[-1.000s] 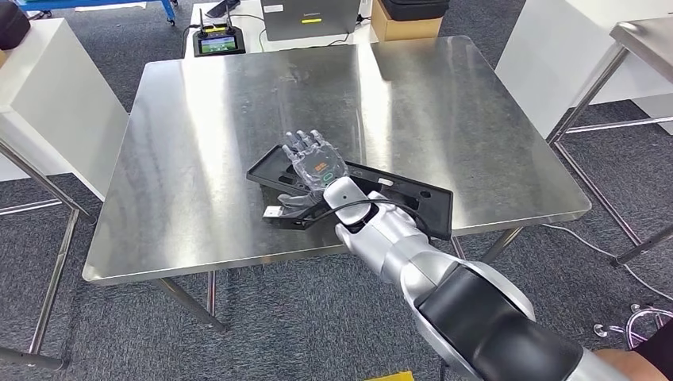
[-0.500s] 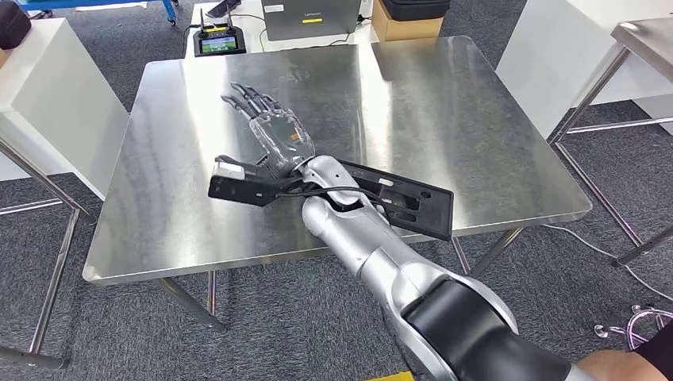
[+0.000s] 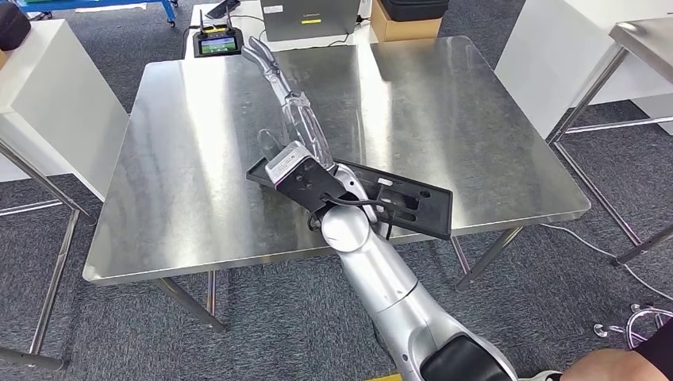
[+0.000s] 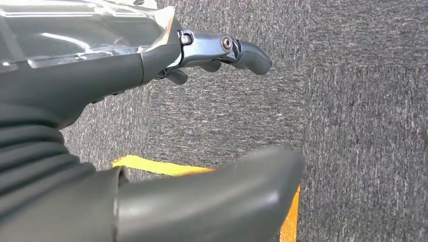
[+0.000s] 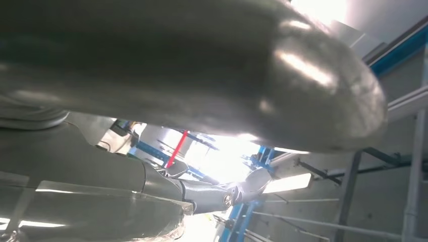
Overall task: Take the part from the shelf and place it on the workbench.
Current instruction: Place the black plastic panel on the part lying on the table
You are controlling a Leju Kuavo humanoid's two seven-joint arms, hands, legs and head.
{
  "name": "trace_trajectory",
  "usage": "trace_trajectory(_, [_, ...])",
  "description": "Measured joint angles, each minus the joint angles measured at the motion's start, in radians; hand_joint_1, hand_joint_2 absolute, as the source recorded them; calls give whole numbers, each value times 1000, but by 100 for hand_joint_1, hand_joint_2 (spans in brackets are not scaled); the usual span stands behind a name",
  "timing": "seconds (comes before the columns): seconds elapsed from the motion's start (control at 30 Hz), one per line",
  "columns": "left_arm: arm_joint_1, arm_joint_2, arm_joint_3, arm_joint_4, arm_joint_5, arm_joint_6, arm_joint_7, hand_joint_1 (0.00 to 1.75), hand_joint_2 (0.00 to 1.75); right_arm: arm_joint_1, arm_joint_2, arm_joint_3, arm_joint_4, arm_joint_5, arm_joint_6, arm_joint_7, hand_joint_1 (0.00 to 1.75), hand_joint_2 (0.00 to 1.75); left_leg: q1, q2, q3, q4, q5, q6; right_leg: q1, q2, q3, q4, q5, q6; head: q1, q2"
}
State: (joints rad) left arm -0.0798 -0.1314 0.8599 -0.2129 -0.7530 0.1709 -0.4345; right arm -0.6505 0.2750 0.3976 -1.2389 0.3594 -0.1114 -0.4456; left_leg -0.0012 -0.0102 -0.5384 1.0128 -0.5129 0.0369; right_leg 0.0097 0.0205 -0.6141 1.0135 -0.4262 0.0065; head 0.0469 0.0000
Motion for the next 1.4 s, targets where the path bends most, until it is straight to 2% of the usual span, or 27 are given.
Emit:
trace_trajectory(0.1, [0, 0, 0, 0, 0, 0, 0, 0, 0, 7, 0, -1, -15, -36, 18, -14, 0, 0, 1, 0, 0, 0, 0, 0, 0, 0, 0, 0, 0, 0, 0, 0])
trace_trajectory(0.2, [0, -1, 2, 0, -1, -3, -1, 0, 0, 42, -3, -8, -61, -180, 91, -55, 0, 0, 1, 0, 0, 0, 0, 0, 1, 0, 0, 0, 0, 0, 0, 0])
trace_trajectory(0.37, [-5, -2, 2, 0, -9, -23, -9, 0, 0, 180, -30, -14, -209, -520, 309, -60, 0, 0, 1, 0, 0, 0, -1, -1, 1, 0, 0, 0, -1, -1, 0, 0])
trace_trajectory(0.47, [-10, -2, 2, 0, -10, -40, -17, 0, 0, 283, -57, -15, -277, -650, 421, -82, 0, 0, 1, 0, 0, 0, -2, -1, 1, 0, 0, 0, -2, -1, 0, 0])
trace_trajectory(0.53, [-16, -2, 2, -1, -10, -46, -22, 0, 0, 349, -75, -15, -319, -650, 455, -110, 0, 0, -1, 0, 0, 1, -2, 4, -4, 0, 2, -5, 1, 2, 0, 0])
trace_trajectory(0.63, [-28, -5, 2, -1, -7, -48, -23, 0, 0, 424, -93, -14, -371, -588, 456, -130, 0, 0, 5, 2, 23, -35, 22, 25, -3, -1, 6, -12, 2, 15, 0, 0])
trace_trajectory(0.67, [-31, -7, 3, -1, -6, -48, -24, 0, 0, 440, -99, -14, -380, -574, 451, -131, 0, 0, 9, 5, 34, -52, 33, 28, -2, -2, -2, 8, -11, 16, 1, 0])
trace_trajectory(0.73, [-36, -10, 3, -1, -3, -50, -26, 0, 0, 466, -112, -15, -386, -555, 435, -131, 0, 0, 16, 11, 43, -69, 45, 28, -10, -5, -46, 109, -59, 17, 3, 0])
trace_trajectory(0.8, [-36, -11, 4, -1, -3, -51, -28, 0, 0, 492, -126, -18, -383, -538, 416, -131, 0, 0, 22, 14, 40, -68, 48, 24, -25, -7, -97, 222, -96, 29, 4, 0])
trace_trajectory(0.83, [-36, -12, 4, -1, -3, -52, -28, 0, 0, 503, -132, -20, -380, -532, 408, -132, 0, 0, 27, 15, 38, -66, 47, 20, -34, -9, -103, 239, -96, 41, 4, 0])
trace_trajectory(0.87, [-36, -12, 4, -1, -3, -52, -29, 0, 0, 512, -136, -22, -376, -527, 403, -133, 0, 0, 34, 15, 36, -62, 46, 12, -44, -12, -89, 214, -81, 58, 4, 0])
trace_trajectory(0.93, [-36, -13, 5, -1, -3, -52, -29, 0, 0, 523, -144, -24, -369, -520, 395, -139, 0, 0, 46, 13, 28, -42, 35, -11, -62, -17, -23, 91, -38, 94, 5, 0])
trace_trajectory(0.97, [-36, -12, 5, -2, -3, -52, -30, 0, 0, 528, -146, -25, -366, -517, 392, -142, 0, 0, 50, 11, 21, -26, 27, -25, -67, -15, 3, 41, -25, 100, 5, 0])
trace_trajectory(1.0, [-36, -10, 5, -2, -4, -51, -32, 0, 0, 534, -149, -26, -363, -514, 388, -145, 0, 0, 50, 9, 13, -14, 22, -37, -68, -12, 15, 17, -21, 95, 5, 0])
trace_trajectory(1.07, [-36, -9, 6, -2, -5, -50, -36, 0, 0, 548, -152, -29, -359, -507, 381, -148, 0, 0, 52, 5, 2, -5, 21, -52, -63, -4, 10, 21, -22, 68, 3, 0])
trace_trajectory(1.13, [-33, -10, 6, -1, -7, -50, -37, 0, 0, 561, -152, -31, -357, -499, 373, -151, 0, 0, 58, 6, -4, 2, 14, -58, -61, -4, 1, 26, -17, 46, 1, 0])
trace_trajectory(1.17, [-32, -9, 6, -1, -9, -50, -36, 0, 0, 566, -152, -33, -357, -494, 368, -151, 0, 0, 60, 8, -15, 26, -8, -58, -59, -5, -3, 25, -13, 37, 1, 0])
trace_trajectory(1.2, [-31, -9, 6, -1, -10, -50, -36, 0, 0, 570, -152, -34, -356, -490, 365, -152, 0, 0, 59, 9, -33, 70, -43, -56, -56, -5, -9, 25, -8, 28, 1, 0])
trace_trajectory(1.27, [-31, -8, 6, -1, -11, -50, -36, 0, 0, 577, -152, -37, -356, -486, 360, -152, 0, 0, 51, 9, -86, 201, -125, -48, -45, -8, -24, 25, 3, 12, 1, 0])
trace_trajectory(1.3, [-30, -8, 6, -1, -11, -50, -35, 0, 0, 580, -152, -38, -355, -485, 359, -152, 0, 0, 47, 9, -104, 254, -151, -43, -38, -9, -32, 25, 8, 4, 1, 0])
trace_trajectory(1.33, [-29, -7, 6, -1, -11, -50, -35, 0, 0, 584, -152, -39, -355, -485, 359, -152, 0, 0, 42, 9, -108, 278, -159, -35, -31, -9, -41, 25, 15, -2, 1, 0])
trace_trajectory(1.37, [-29, -7, 6, -1, -11, -50, -35, 0, 0, 586, -152, -40, -354, -485, 359, -152, 0, 0, 36, 9, -91, 263, -150, -24, -24, -10, -49, 25, 22, -7, 1, 0])
trace_trajectory(1.4, [-28, -7, 6, -1, -11, -50, -35, 0, 0, 587, -152, -40, -354, -485, 359, -152, 0, 0, 28, 9, -54, 211, -128, -9, -17, -9, -57, 25, 31, -9, 1, 0])
